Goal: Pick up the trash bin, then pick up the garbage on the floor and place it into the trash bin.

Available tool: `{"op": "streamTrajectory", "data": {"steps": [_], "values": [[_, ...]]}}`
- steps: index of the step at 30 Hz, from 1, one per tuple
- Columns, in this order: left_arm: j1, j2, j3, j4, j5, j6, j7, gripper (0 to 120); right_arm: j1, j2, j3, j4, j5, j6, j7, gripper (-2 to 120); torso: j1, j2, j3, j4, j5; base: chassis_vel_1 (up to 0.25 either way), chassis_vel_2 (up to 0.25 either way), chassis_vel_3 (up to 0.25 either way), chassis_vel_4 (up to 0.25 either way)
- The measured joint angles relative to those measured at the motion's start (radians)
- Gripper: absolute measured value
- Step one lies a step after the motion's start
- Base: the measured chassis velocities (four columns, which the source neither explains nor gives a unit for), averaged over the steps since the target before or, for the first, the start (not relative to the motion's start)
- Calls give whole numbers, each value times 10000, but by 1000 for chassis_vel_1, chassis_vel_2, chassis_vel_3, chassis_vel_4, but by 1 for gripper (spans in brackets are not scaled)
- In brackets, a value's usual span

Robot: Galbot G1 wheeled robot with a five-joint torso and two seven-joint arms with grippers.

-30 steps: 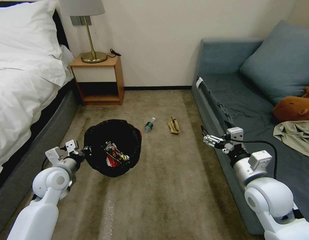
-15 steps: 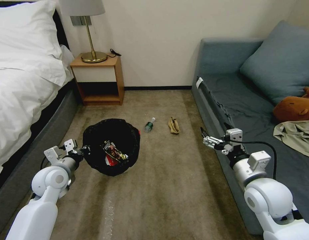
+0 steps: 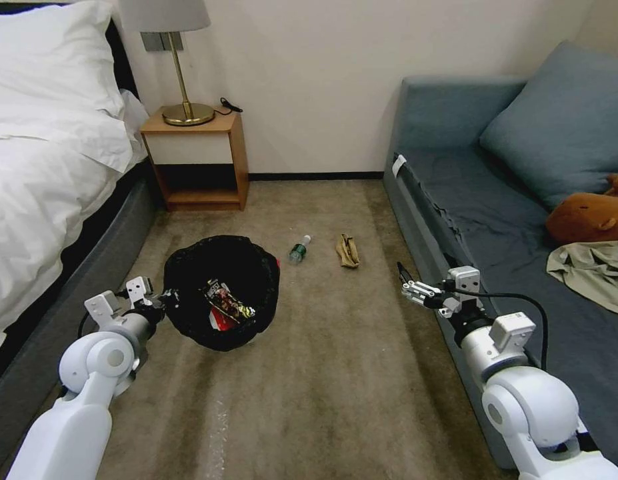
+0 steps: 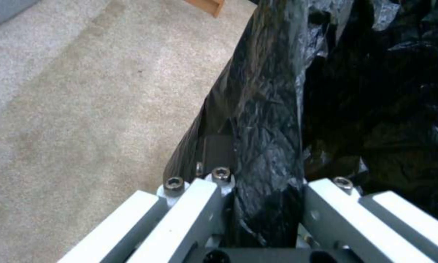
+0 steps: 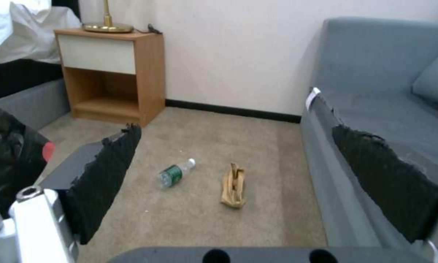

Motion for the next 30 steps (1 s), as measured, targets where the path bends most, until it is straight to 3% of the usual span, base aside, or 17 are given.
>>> {"op": "streamTrajectory", "data": {"steps": [30], "values": [[34,-137,-116,-57,49,-38,-39,2,-545,142,139,285,-287,74,-273,100,1,0,0,0,0,-28,24,24,-29]]}}
